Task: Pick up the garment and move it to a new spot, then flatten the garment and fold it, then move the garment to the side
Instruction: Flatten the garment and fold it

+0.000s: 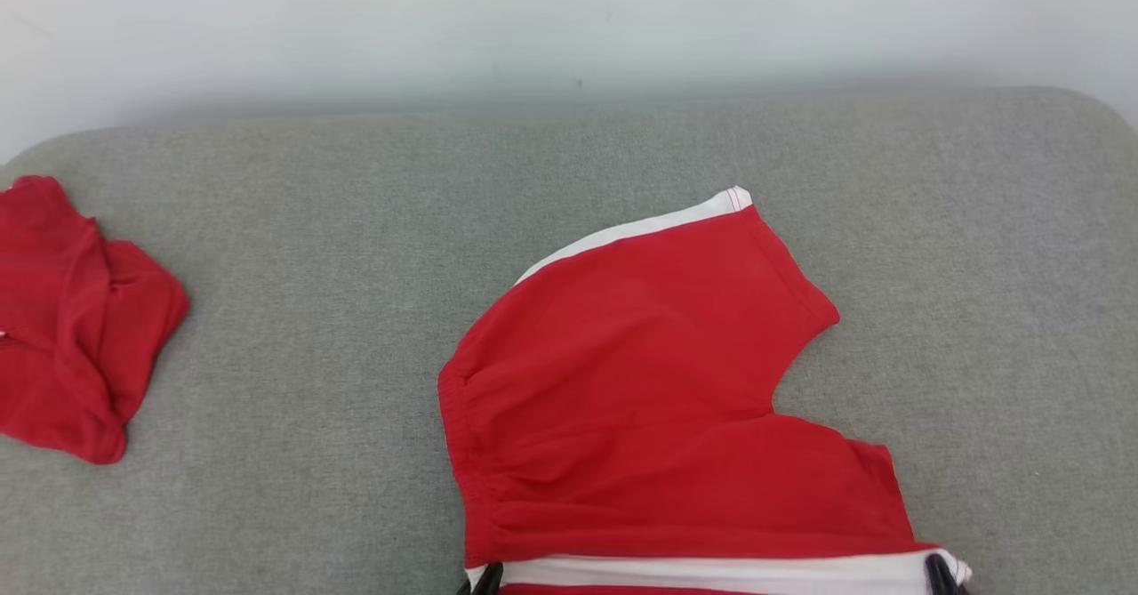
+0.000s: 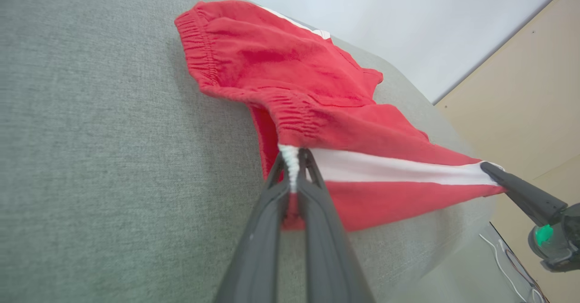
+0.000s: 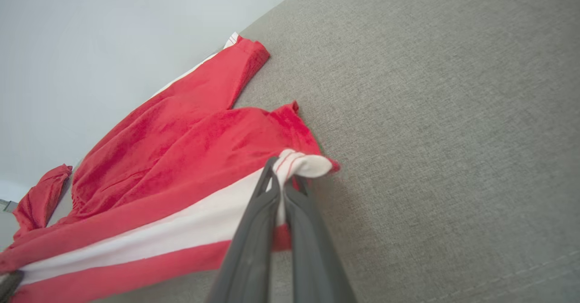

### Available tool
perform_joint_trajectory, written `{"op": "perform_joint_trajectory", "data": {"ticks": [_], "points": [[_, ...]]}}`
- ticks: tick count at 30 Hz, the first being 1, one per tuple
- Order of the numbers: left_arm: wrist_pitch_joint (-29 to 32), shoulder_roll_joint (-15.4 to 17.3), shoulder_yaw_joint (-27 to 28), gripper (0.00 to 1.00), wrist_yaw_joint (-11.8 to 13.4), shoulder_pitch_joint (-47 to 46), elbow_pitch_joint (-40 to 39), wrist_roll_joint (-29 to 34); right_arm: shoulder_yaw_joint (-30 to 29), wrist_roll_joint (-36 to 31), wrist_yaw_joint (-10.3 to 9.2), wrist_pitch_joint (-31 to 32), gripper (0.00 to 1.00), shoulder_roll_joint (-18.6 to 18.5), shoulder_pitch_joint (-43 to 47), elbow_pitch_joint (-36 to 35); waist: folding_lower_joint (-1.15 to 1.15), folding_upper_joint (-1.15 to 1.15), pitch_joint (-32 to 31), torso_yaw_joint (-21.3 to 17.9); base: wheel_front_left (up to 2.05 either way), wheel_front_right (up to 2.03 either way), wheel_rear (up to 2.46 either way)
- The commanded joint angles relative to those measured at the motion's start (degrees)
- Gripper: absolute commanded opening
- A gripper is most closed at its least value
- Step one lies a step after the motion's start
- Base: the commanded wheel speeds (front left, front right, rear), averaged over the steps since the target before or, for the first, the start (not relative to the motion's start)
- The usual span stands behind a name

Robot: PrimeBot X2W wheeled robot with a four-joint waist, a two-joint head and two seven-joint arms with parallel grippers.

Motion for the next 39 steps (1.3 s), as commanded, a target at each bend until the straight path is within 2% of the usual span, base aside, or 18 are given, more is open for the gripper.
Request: {"op": "perform_joint_trajectory", "data": {"ticks": [1,9,16,20,27,33,39], "points": [[-0.2,-0.3,0.3,0.00,-0.2,0.5,-0.2,0.4,-0.4,-0.7,0.06,0.5,0.00,0.2,-0.4,-0.9,0.01,0.00,-0.3,0.3,0.00,0.00,0.00],[-0.2,-1.3,0.6,0.00,-0.3,-3.8,-2.8,1.4,-2.5,-2.1,0.06,5.3,0.00,-1.8,-9.6,-4.5,0.01,0.00,-0.4,1.5,0.00,0.00,0.00],[-0.2,-1.8,-1.1,0.00,-0.4,-11.4,-1.3,-0.8,-3.9,-3.1,0.06,7.5,0.00,-4.5,-23.6,0.5,0.01,0.00,1.7,4.6,0.00,0.00,0.00],[-0.2,-2.9,-0.8,0.00,-0.4,-16.1,1.2,-1.7,-2.8,-4.4,0.06,7.9,0.00,-5.5,-31.8,5.7,0.01,0.00,3.3,6.4,0.00,0.00,0.00],[-0.2,-5.3,-1.8,0.00,-0.4,-24.9,7.7,-3.6,1.3,-7.4,0.06,7.7,0.00,-6.4,-46.1,20.4,0.01,0.00,6.6,8.9,0.00,0.00,0.00],[-0.2,-7.7,-3.4,0.00,-0.3,-32.5,14.4,-5.3,3.3,-9.7,0.06,5.1,0.00,-6.5,-56.8,34.2,0.01,0.00,10.2,10.6,0.00,0.00,0.00],[-0.2,-9.0,-4.1,0.00,-0.3,-37.6,19.0,-5.0,5.7,-10.2,0.06,2.0,0.00,-5.4,-64.7,44.4,0.01,0.00,13.4,11.0,0.00,0.00,0.00]]}}
